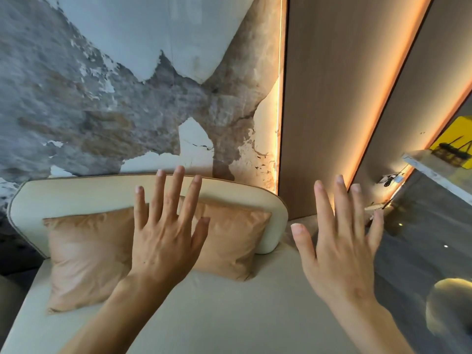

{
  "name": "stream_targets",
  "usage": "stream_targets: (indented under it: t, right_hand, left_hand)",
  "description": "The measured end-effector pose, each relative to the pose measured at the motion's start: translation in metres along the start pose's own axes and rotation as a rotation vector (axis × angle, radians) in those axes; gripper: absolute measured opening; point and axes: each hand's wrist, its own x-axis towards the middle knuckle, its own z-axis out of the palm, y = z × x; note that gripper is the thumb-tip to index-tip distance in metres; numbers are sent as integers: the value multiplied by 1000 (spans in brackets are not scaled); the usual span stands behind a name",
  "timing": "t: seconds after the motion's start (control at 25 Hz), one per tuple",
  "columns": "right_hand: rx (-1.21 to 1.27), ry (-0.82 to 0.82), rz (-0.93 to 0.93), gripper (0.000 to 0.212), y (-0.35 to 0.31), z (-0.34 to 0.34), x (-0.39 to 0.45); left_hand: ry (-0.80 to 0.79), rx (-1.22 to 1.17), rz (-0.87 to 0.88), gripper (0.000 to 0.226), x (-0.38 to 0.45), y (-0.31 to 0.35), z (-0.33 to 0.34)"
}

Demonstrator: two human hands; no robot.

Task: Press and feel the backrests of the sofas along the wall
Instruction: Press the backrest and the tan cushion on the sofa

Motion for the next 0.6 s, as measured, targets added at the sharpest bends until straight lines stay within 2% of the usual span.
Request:
stream_targets:
  t: [0.32,0.48,0.6]
  right_hand:
    - [85,-119,-48,69,51,101,43]
    - [90,-214,-94,71,81,209,54]
    - [83,-239,-99,71,88,297,44]
  left_hand:
    - [-126,16,-42,65,21,41,90]
    - [-185,22,-19,64,24,70,193]
    - [-216,24,-4,65,16,67,281]
